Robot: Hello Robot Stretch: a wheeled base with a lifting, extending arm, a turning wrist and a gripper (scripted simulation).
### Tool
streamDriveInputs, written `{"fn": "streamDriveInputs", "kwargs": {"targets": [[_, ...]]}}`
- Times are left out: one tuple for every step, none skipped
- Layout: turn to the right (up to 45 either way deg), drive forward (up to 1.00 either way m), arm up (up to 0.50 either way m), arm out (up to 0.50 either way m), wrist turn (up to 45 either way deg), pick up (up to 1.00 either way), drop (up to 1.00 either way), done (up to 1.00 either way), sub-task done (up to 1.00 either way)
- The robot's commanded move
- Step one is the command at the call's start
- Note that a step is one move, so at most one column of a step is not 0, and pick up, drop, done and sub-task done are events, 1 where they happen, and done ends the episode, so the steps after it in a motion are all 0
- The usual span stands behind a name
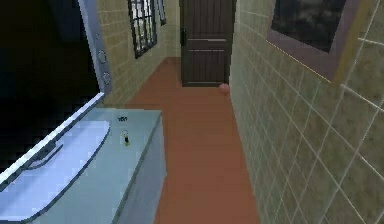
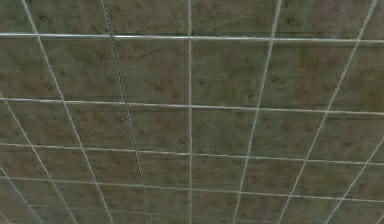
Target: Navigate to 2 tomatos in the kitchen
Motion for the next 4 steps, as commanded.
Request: {"fn": "streamDriveInputs", "kwargs": {"targets": [[0.0, 1.0, 0.0, 0.0, 0.0, 0.0, 0.0, 0.0, 0.0], [0.0, 0.5, 0.0, 0.0, 0.0, 0.0, 0.0, 0.0, 0.0], [-6.0, 0.0, 0.0, 0.0, 0.0, 0.0, 0.0, 0.0, 0.0], [0.0, 1.0, 0.0, 0.0, 0.0, 0.0, 0.0, 0.0, 0.0]]}}
